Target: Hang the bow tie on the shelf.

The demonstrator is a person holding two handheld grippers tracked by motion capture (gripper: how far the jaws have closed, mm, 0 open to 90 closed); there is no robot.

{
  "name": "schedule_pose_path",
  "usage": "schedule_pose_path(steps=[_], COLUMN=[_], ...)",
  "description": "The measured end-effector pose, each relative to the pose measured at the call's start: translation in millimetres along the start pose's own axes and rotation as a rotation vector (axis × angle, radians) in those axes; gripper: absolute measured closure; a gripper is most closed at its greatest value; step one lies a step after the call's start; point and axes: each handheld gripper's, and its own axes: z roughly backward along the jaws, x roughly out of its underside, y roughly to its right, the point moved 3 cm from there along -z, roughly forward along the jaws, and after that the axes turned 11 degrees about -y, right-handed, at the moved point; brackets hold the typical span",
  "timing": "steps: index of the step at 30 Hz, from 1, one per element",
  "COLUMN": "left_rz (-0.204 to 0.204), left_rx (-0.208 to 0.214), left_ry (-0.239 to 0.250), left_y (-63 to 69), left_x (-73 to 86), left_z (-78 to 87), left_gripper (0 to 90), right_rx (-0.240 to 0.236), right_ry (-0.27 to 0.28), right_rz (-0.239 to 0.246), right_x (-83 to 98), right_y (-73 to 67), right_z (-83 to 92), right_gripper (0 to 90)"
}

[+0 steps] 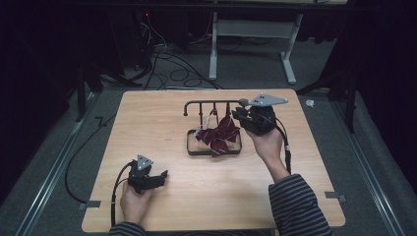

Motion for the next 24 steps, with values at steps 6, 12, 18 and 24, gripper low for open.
schedule_pose_path(steps=[6,12,18,24], left_rz=[0.0,0.0,0.0,0.0], left_rx=[0.0,0.0,0.0,0.0], left_ry=[0.0,0.0,0.0,0.0], left_y=[0.0,0.0,0.0,0.0], left_x=[0.0,0.0,0.0,0.0], left_z=[0.0,0.0,0.0,0.0], left_gripper=[22.3,22.3,22.3,22.3], right_rx=[-0.001,-0.004,-0.002,-0.001], right_ry=[0.0,-0.002,-0.005,-0.002], right_rz=[-0.022,-0.032,-0.045,-0.057], right_x=[8.8,18.2,27.0,33.3], right_y=[6.4,11.2,15.0,18.3], right_z=[5.5,9.4,11.7,15.6], right_gripper=[76.5,75.2,74.8,74.6])
